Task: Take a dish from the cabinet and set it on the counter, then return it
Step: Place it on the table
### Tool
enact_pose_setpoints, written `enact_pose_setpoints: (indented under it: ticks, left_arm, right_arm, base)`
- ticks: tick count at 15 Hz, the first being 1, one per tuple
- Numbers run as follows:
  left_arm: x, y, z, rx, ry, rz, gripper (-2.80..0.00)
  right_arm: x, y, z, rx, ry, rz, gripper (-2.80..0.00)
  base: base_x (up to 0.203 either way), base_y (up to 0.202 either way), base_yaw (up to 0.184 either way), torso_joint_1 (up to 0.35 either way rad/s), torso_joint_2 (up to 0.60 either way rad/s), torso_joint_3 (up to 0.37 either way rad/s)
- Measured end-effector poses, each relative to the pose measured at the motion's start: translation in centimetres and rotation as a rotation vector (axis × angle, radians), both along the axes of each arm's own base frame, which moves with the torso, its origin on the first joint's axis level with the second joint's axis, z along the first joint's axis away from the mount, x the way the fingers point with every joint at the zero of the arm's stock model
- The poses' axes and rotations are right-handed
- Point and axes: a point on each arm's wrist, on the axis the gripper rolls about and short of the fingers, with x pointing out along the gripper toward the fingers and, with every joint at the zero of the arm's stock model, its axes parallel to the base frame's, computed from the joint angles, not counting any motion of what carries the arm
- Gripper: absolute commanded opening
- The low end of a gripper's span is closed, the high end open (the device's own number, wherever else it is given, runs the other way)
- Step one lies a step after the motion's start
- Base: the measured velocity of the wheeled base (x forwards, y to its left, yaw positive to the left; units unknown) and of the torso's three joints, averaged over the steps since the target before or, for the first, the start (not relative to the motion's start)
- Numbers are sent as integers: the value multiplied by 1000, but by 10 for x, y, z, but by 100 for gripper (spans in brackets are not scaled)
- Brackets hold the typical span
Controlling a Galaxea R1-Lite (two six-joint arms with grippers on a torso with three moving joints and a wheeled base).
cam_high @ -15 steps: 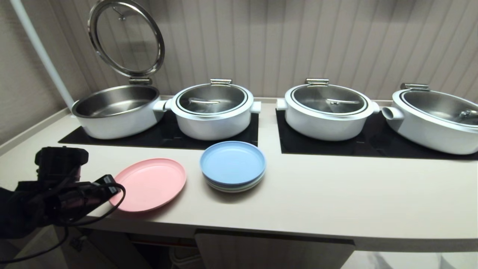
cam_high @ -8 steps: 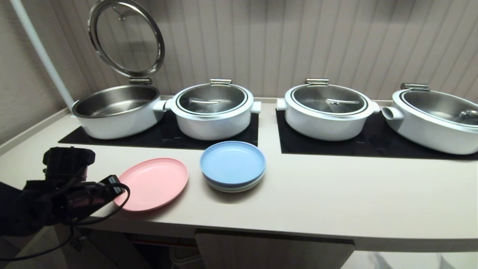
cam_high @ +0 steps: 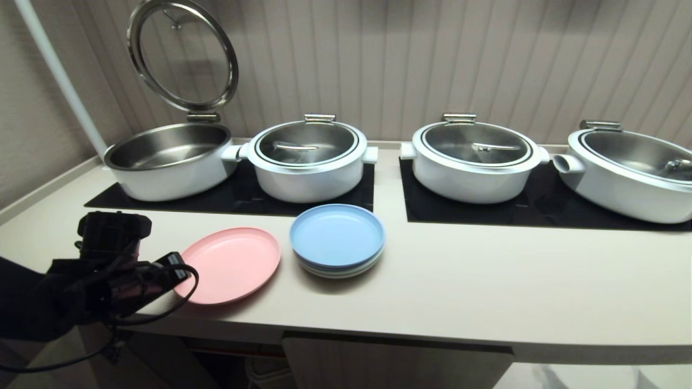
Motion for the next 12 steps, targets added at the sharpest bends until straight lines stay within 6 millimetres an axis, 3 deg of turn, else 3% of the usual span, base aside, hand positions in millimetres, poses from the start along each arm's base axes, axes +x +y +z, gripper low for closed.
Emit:
enact_pose_setpoints:
  ticks: [1, 12]
  left_arm:
    - [0, -1, 0, 4, 0, -1, 0]
    - [-1, -1, 2, 24, -7, 23, 0]
  right_arm:
    - [0, 0, 0, 0, 0, 0, -280]
    - [0, 0, 0, 0, 0, 0, -280]
  base:
    - [0, 0, 0, 0, 0, 0]
    - [0, 0, 0, 0, 0, 0]
